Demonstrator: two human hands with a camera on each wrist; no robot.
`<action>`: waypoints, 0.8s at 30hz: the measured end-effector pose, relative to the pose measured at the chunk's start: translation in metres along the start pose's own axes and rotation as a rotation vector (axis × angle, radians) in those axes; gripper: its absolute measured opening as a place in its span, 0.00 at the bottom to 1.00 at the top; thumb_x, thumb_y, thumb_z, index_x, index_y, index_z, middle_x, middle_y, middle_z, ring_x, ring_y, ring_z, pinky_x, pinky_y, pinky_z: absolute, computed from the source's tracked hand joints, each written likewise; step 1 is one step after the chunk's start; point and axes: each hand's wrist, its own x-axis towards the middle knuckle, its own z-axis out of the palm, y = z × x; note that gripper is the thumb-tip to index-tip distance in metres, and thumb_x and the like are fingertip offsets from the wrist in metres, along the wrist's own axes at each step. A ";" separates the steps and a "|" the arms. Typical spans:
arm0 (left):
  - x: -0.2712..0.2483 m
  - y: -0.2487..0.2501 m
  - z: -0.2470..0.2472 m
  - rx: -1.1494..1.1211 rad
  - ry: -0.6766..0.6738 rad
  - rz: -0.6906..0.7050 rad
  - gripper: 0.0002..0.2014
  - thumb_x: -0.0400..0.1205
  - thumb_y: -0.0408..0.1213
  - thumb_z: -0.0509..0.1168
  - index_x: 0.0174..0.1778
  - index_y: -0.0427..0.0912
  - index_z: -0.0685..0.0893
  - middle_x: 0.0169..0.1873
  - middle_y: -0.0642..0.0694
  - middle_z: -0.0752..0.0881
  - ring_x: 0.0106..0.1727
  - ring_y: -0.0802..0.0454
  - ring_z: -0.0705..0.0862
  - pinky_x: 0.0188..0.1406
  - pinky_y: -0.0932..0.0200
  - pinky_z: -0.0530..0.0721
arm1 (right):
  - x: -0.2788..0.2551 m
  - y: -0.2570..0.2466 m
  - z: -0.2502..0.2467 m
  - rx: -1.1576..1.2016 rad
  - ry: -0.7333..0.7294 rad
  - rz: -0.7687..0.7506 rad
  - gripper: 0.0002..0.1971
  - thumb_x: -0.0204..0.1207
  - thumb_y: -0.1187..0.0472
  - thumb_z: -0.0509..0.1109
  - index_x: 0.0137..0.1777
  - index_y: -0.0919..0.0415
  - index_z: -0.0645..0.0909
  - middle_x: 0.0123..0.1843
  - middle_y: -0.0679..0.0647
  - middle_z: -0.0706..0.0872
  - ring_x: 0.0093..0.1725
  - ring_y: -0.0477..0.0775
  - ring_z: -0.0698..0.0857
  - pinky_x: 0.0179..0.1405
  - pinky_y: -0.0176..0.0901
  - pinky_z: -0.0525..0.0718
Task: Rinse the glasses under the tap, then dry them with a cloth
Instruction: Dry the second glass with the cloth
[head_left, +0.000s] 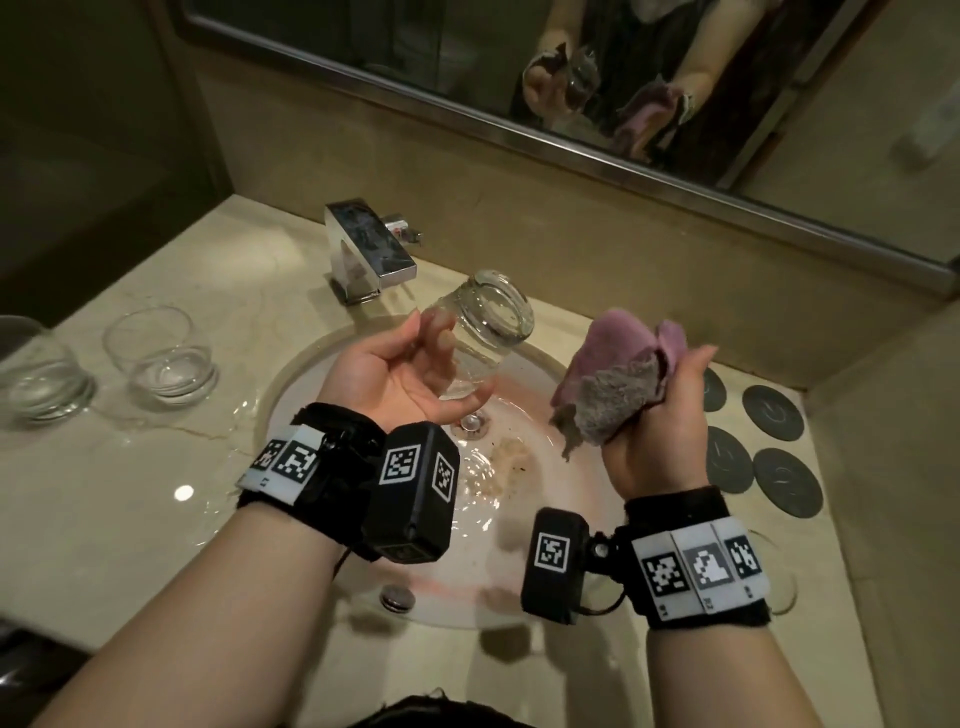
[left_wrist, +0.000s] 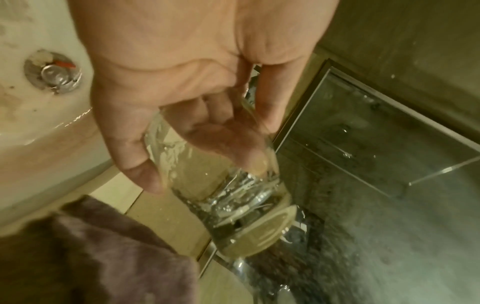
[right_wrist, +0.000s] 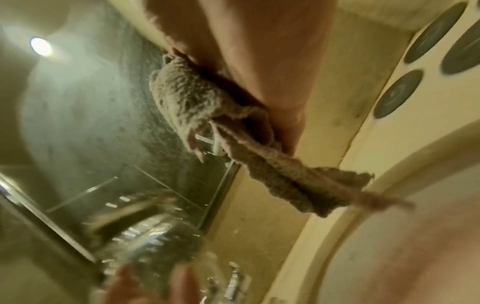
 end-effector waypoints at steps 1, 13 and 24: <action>-0.001 0.001 0.001 0.036 0.014 -0.007 0.08 0.76 0.38 0.64 0.47 0.41 0.84 0.33 0.51 0.89 0.32 0.57 0.87 0.54 0.30 0.81 | 0.000 -0.004 0.005 0.023 -0.053 -0.036 0.35 0.82 0.35 0.37 0.75 0.54 0.70 0.75 0.62 0.74 0.73 0.63 0.73 0.73 0.65 0.71; -0.002 0.005 0.014 0.059 0.009 -0.079 0.15 0.77 0.34 0.63 0.60 0.38 0.80 0.40 0.46 0.85 0.58 0.54 0.83 0.72 0.52 0.73 | 0.009 -0.013 0.043 -1.311 -0.580 -0.515 0.29 0.81 0.36 0.43 0.82 0.41 0.49 0.85 0.48 0.51 0.80 0.38 0.51 0.77 0.27 0.51; -0.015 0.005 0.026 0.268 -0.119 -0.091 0.21 0.76 0.37 0.60 0.66 0.39 0.76 0.42 0.45 0.82 0.49 0.51 0.81 0.70 0.50 0.70 | 0.017 -0.014 0.039 -1.357 -0.444 -1.269 0.24 0.78 0.38 0.56 0.65 0.53 0.71 0.55 0.62 0.82 0.50 0.60 0.82 0.40 0.42 0.79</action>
